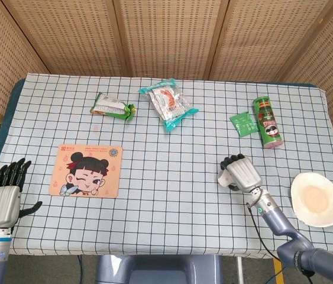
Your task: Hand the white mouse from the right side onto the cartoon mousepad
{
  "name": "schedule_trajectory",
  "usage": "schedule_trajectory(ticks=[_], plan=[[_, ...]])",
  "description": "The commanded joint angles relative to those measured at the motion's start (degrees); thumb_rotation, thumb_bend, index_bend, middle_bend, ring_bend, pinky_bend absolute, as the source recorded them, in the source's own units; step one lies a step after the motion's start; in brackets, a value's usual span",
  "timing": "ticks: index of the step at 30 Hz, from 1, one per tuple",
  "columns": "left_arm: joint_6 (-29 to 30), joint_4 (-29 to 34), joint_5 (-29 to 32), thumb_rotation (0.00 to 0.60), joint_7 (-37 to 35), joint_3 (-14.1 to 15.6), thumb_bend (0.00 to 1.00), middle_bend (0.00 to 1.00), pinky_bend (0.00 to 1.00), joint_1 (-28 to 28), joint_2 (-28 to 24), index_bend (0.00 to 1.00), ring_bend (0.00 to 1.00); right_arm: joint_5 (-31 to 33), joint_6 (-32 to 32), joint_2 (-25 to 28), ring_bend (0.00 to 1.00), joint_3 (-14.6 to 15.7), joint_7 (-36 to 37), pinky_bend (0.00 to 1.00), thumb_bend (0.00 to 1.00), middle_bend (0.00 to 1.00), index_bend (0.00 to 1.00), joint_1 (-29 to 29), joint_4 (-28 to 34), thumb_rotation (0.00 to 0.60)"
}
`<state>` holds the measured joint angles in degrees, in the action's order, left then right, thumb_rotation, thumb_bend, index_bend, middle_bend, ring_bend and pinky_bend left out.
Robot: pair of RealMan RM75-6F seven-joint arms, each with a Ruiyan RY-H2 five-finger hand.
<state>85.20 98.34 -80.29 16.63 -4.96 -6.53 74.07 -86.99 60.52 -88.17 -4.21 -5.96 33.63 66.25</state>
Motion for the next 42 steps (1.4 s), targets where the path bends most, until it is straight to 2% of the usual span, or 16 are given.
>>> schedule_trajectory(ticks=[1,24,42], plan=[[-0.18,-0.06,0.31,0.6,-0.21,-0.11,0.02,0.0,0.0,-0.06,-0.09,0.0,0.0,-1.85,0.05,-1.17,0.38,0.1,-0.12,0.4,0.25,0.48,0.72,1.84,-0.63,0.6],[-2.37,-1.78,4.04,0.6,-0.94,-1.09,0.02,0.0,0.0,-0.97,0.3,0.0,0.0,-10.08,-7.0,-8.7,0.38,0.29,-6.52,0.4,0.25,0.48,0.73,15.92,-3.1,0.6],[-3.02,-2.7,5.47,0.6,-1.13,-1.39,0.02,0.0,0.0,-1.45,0.61,0.0,0.0,-11.78,-9.92,-12.66,0.38,1.94,-7.2,0.4,0.25,0.48,0.73,21.4,-6.44,0.6]])
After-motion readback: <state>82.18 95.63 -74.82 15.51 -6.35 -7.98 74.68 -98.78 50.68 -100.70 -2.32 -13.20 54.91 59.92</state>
